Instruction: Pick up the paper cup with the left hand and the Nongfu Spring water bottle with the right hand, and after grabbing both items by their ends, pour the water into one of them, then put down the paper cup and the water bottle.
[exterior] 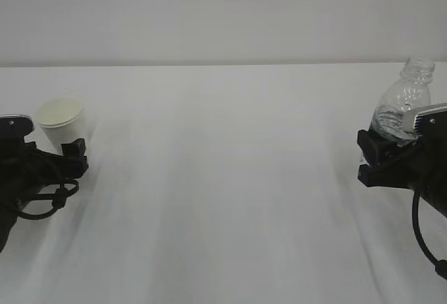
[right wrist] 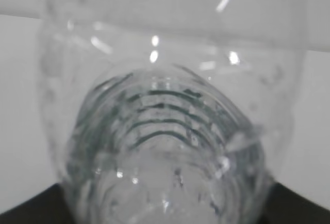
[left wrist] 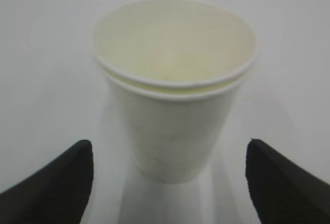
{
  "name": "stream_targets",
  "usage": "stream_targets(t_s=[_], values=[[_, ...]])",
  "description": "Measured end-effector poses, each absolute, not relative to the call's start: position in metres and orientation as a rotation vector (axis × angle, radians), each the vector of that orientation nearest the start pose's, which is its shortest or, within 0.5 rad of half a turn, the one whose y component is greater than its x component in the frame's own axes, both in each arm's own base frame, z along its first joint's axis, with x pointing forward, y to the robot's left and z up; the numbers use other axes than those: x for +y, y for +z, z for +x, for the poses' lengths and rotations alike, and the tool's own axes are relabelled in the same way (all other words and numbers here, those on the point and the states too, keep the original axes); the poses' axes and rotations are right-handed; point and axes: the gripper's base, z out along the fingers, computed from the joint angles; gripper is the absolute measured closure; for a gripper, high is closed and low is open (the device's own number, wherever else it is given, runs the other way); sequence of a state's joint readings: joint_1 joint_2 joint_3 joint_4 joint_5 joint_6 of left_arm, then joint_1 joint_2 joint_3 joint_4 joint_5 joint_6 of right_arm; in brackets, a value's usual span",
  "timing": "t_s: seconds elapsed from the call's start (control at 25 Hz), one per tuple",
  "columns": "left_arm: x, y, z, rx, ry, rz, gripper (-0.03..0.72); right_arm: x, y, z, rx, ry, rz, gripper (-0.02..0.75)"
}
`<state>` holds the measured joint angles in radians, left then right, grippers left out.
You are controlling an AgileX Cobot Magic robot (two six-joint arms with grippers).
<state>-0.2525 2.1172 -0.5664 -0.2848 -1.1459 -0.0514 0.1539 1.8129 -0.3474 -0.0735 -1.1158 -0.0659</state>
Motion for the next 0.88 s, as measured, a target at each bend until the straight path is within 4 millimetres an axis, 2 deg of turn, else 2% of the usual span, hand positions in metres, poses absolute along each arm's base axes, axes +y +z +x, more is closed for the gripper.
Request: stream_targets(t_s=[0.28, 0.56, 0.88], values=[[-0.038, 0.061, 0.313, 1.903, -0.02, -0.113, -0.003, 0.046, 0.122, 0.258, 1.814, 0.1, -0.277, 0.344], [-0.041, 0.058, 0.327, 1.884, -0.074, -0.021, -0.003, 0.046, 0.122, 0.258, 1.814, 0.101, -0.279, 0.345], [-0.041, 0.058, 0.328, 1.879, -0.076, -0.018, -0.003, 0.046, 0.122, 0.258, 1.814, 0.102, -0.277, 0.345]])
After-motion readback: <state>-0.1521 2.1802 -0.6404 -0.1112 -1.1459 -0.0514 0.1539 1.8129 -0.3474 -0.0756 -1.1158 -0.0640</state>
